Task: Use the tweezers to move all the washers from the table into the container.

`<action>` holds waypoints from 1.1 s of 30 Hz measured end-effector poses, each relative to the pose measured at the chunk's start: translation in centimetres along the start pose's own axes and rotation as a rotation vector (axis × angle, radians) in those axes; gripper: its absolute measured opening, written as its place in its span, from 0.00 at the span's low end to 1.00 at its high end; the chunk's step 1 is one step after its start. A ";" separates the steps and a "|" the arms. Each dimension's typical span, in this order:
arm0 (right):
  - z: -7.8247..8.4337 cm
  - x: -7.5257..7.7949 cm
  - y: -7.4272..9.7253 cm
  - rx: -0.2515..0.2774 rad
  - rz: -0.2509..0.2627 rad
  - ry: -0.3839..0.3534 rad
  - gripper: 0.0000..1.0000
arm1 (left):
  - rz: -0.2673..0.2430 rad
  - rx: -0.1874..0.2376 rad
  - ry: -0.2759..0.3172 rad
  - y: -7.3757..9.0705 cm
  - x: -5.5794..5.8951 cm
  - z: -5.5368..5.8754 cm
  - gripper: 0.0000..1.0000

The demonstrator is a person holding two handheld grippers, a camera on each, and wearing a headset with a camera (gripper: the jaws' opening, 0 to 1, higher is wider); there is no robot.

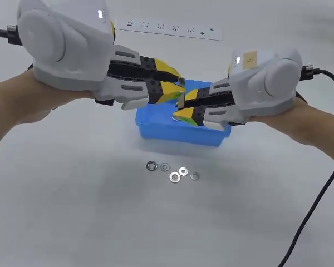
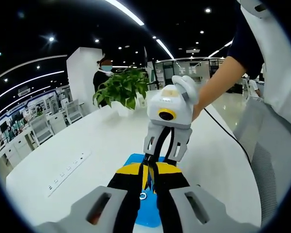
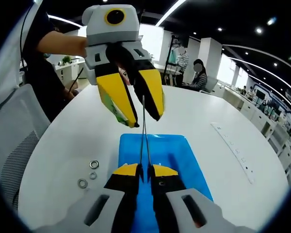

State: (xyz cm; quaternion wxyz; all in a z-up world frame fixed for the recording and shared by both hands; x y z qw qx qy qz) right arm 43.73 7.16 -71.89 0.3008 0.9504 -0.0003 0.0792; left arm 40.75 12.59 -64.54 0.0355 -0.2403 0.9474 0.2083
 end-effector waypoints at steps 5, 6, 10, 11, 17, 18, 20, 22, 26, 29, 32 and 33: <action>-0.1 -0.3 0.1 0.004 -0.014 0.006 0.10 | 0.036 -0.006 -0.021 -0.2 0.3 -0.2 0.07; -0.2 -0.3 0.1 0.005 -0.015 0.009 0.10 | 0.043 -0.005 -0.021 -0.2 0.4 -0.3 0.07; -0.2 -0.4 0.3 0.001 -0.019 0.028 0.10 | 0.064 -0.015 -0.054 -0.1 0.4 -0.4 0.06; -0.2 -0.4 0.3 0.001 -0.019 0.030 0.10 | 0.070 -0.016 -0.061 -0.1 0.5 -0.4 0.05; -0.3 -0.5 0.4 -0.002 -0.016 0.040 0.11 | 0.077 -0.018 -0.076 -0.2 0.7 -0.6 0.05; -0.4 -0.5 0.4 -0.002 -0.016 0.040 0.11 | 0.076 -0.017 -0.078 -0.3 0.8 -0.7 0.05; -0.4 -0.5 0.4 -0.001 -0.014 0.040 0.11 | 0.075 -0.015 -0.083 -0.2 0.8 -0.7 0.05; -0.4 -0.4 0.5 -0.002 -0.011 0.044 0.11 | 0.075 -0.013 -0.080 -0.2 0.7 -0.7 0.05; -0.5 -0.4 0.7 0.001 -0.002 0.047 0.12 | 0.074 -0.011 -0.085 -0.2 0.7 -0.9 0.04; -0.6 -0.4 0.7 0.000 0.000 0.048 0.12 | 0.072 -0.006 -0.082 -0.3 0.7 -1.1 0.04; -0.5 -0.3 0.9 -0.004 0.007 0.044 0.12 | 0.076 0.000 -0.083 -0.5 0.8 -1.2 0.04; -0.5 -0.3 0.9 -0.006 0.008 0.042 0.13 | 0.078 0.000 -0.085 -0.5 0.8 -1.2 0.04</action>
Point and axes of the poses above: the centre of the closed fingertips' face, and the gripper's own axes: y roughly backward along the fingers, x roughly to its right, z roughly out of its underside, the point moved 5 cm from there along y, roughly backward along the fingers, and after that the axes turned 2 degrees about -x, right-handed, at the moved point
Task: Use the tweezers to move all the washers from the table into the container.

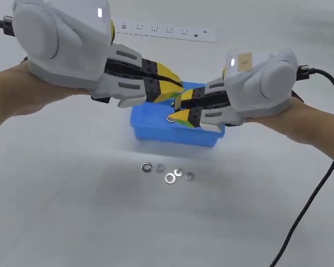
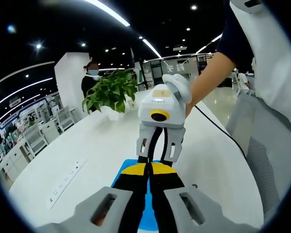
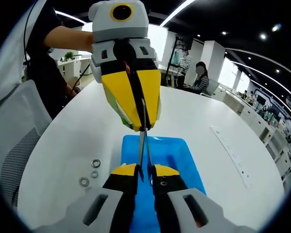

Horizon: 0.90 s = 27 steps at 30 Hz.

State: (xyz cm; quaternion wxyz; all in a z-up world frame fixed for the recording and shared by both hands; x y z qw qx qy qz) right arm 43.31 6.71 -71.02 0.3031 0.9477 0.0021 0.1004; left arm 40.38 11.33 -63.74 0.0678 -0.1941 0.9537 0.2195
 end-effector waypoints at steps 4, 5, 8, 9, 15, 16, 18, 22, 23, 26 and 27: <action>0.1 0.0 0.1 -0.001 -0.002 -0.010 0.13 | 0.004 0.004 -0.002 0.0 0.0 0.0 0.04; 0.1 0.0 0.1 -0.002 0.001 -0.010 0.13 | 0.003 0.006 0.002 0.0 -0.1 -0.1 0.04; 0.2 0.0 0.0 -0.013 0.010 0.005 0.19 | -0.003 0.014 0.004 0.1 -0.2 -0.3 0.04; 0.3 0.0 0.0 -0.017 0.011 0.009 0.20 | -0.004 0.015 0.003 0.1 -0.2 -0.4 0.04; 0.3 0.4 0.2 -0.037 0.050 0.034 0.26 | 0.004 0.000 -0.009 0.5 -0.3 -0.3 0.04; 0.4 0.5 0.2 -0.048 0.058 0.034 0.27 | 0.005 0.000 -0.010 0.7 -0.4 -0.2 0.04; 0.5 0.7 0.5 -0.053 0.070 0.032 0.30 | 0.002 -0.001 -0.010 1.3 -0.7 0.0 0.04; 0.6 0.5 1.4 -0.047 0.101 -0.019 0.34 | 0.004 0.003 -0.003 2.0 -0.5 -0.2 0.04; 0.6 0.4 1.6 -0.047 0.106 -0.026 0.35 | 0.003 0.007 -0.002 2.1 -0.3 -0.3 0.04; 0.4 -0.5 3.1 -0.024 0.130 -0.044 0.40 | -0.002 0.043 0.008 2.9 0.3 -1.1 0.04; 0.4 -0.7 3.4 -0.020 0.134 -0.051 0.41 | -0.001 0.046 0.002 3.0 0.5 -1.3 0.04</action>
Point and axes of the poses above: the centre of the closed fingertips' face, and the gripper's own axes: y roughly backward along the fingers, x roughly to its right, z roughly out of its underside, the point moved 5 cm from there along y, roughly backward along the fingers, and after that the axes turned 2 degrees about -x, right-handed, at the moved point
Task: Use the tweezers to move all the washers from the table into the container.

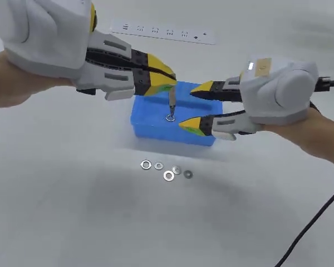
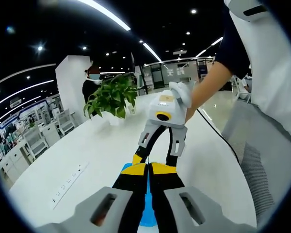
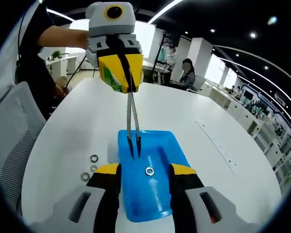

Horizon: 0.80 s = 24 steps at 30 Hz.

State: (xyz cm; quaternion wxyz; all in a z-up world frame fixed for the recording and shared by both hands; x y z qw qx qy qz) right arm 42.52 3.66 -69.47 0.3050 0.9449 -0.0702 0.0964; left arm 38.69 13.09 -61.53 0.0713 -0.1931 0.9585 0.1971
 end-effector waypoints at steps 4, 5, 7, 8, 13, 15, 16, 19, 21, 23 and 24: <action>0.3 -0.7 1.7 0.008 0.021 -0.045 0.43 | 0.003 -0.009 -0.018 0.4 0.8 -0.3 0.04; 0.4 -0.8 2.0 0.010 0.028 -0.059 0.45 | 0.002 -0.010 -0.020 0.4 0.9 -0.3 0.04; 0.6 -1.2 2.7 0.020 0.038 -0.091 0.47 | 0.002 -0.010 -0.018 0.7 1.3 -0.4 0.04; 0.7 -1.5 3.2 0.024 0.044 -0.108 0.49 | 0.002 -0.012 -0.018 0.8 1.5 -0.5 0.05; 1.6 -2.2 4.6 0.014 0.108 -0.132 0.62 | 0.005 -0.039 -0.033 1.4 2.6 -0.6 0.05; 1.9 -2.6 5.1 0.026 0.118 -0.152 0.64 | 0.009 -0.036 -0.030 1.6 2.9 -0.7 0.05; 2.0 -2.9 5.3 0.024 0.119 -0.155 0.64 | 0.009 -0.034 -0.030 1.7 2.9 -0.7 0.05; 2.7 -3.8 5.9 0.010 0.108 -0.167 0.68 | 0.010 -0.026 -0.028 1.8 3.6 -1.3 0.05; 3.0 -4.5 6.0 0.001 0.093 -0.181 0.75 | 0.014 -0.023 -0.028 1.7 4.0 -1.4 0.05; 3.4 -5.2 6.2 -0.011 0.086 -0.175 0.78 | 0.010 -0.023 -0.025 1.5 4.4 -1.3 0.05; 3.5 -5.6 6.3 -0.017 0.081 -0.174 0.79 | 0.006 -0.022 -0.015 1.4 4.5 -1.3 0.05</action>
Point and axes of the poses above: the centre of the closed fingertips' face, and the gripper's own axes: y roughly backward along the fingers, x roughly to its right, z roughly out of its underside, the point moved 5 cm from there along y, roughly backward along the fingers, and after that the axes turned 2 degrees about -x, right-handed, at the moved point
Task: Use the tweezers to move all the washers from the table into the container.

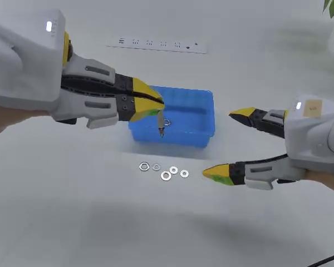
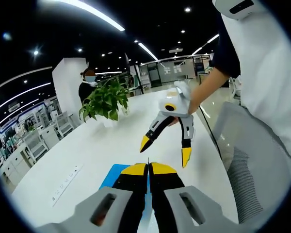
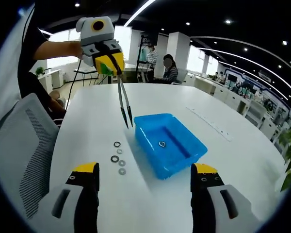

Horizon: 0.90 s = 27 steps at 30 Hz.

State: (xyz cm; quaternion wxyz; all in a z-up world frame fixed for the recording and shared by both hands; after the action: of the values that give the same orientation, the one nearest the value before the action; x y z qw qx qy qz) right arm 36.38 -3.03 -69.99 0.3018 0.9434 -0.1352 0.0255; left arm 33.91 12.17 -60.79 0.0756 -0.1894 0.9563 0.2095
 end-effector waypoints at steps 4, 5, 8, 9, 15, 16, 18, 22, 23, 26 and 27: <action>1.3 -1.3 0.1 -0.034 -0.031 -0.007 0.87 | 0.012 -0.004 0.020 -0.7 1.2 0.0 0.05; 1.6 -1.5 0.1 -0.039 -0.030 -0.011 0.88 | 0.027 -0.008 0.024 -0.9 1.7 0.1 0.05; 2.8 -2.0 0.2 -0.059 -0.018 -0.075 0.93 | 0.069 -0.024 0.012 -1.5 3.2 0.8 0.05; 3.0 -2.1 0.2 -0.053 -0.017 -0.093 0.94 | 0.076 -0.027 0.015 -1.6 3.5 1.0 0.05; 3.9 -2.8 0.3 -0.044 -0.035 -0.150 1.00 | 0.086 -0.044 0.046 -1.8 4.4 3.2 0.05; 3.9 -2.9 0.3 -0.044 -0.035 -0.151 1.00 | 0.084 -0.030 0.042 -1.9 4.5 3.3 0.05; 4.0 -3.5 0.2 -0.036 -0.065 -0.170 1.00 | 0.075 -0.014 0.035 -1.9 4.5 3.6 0.05; 4.1 -4.1 -0.2 -0.028 -0.077 -0.187 1.00 | 0.070 -0.005 0.051 -2.0 4.4 4.3 0.05; 4.1 -4.1 -0.2 -0.024 -0.077 -0.192 1.00 | 0.073 -0.004 0.051 -2.0 4.4 4.4 0.05; 3.9 -4.3 -0.4 -0.014 -0.076 -0.205 1.00 | 0.082 -0.002 0.057 -2.2 4.5 4.7 0.05; 3.9 -4.4 -0.4 -0.013 -0.075 -0.207 1.00 | 0.083 -0.005 0.059 -2.3 4.5 4.8 0.05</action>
State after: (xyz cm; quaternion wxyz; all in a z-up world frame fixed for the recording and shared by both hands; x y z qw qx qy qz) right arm 32.16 -3.90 -74.00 0.2929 0.9435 -0.1302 -0.0842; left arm 31.00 10.80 -67.03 0.0381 -0.1558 0.9646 0.2093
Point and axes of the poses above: the centre of the closed fingertips' face, and the gripper's own axes: y roughly backward along the fingers, x roughly to its right, z roughly out of its underside, the point moved 5 cm from there along y, roughly backward along the fingers, and after that the axes turned 2 degrees about -x, right-handed, at the moved point
